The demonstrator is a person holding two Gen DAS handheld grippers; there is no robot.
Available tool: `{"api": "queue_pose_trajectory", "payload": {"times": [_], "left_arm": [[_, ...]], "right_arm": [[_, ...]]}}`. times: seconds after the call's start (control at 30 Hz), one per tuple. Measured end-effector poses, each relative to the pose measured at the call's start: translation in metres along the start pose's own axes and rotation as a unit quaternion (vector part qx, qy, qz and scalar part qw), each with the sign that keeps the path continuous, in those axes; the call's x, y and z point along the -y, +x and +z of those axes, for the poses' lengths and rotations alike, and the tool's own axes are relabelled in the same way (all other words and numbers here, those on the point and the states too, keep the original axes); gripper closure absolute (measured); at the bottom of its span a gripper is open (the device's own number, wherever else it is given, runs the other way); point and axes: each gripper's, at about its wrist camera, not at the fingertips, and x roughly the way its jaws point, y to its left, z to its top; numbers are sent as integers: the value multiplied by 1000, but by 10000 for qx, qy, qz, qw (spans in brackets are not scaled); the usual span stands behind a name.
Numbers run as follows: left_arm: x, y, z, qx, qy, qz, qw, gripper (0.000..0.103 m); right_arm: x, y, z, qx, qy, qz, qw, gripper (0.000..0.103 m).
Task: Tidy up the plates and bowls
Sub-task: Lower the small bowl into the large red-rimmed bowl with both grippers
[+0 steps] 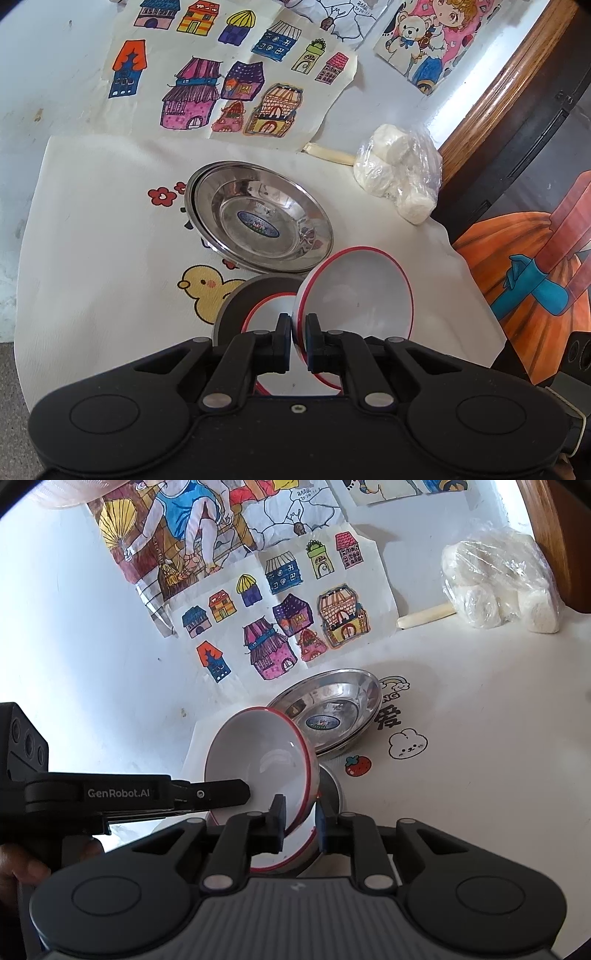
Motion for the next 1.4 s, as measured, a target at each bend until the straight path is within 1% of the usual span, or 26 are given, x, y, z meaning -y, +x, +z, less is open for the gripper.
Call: {"api": "queue_pose_trajectory", "payload": {"times": [0.8, 1.4], "left_arm": [[-14, -4, -11, -228, -169, 111, 9995, 93], [-15, -6, -11, -227, -167, 113, 9995, 89]], "right_arm": [[-7, 6, -8, -216, -28, 93, 9997, 81], [-9, 8, -10, -235, -34, 90, 9997, 76]]}}
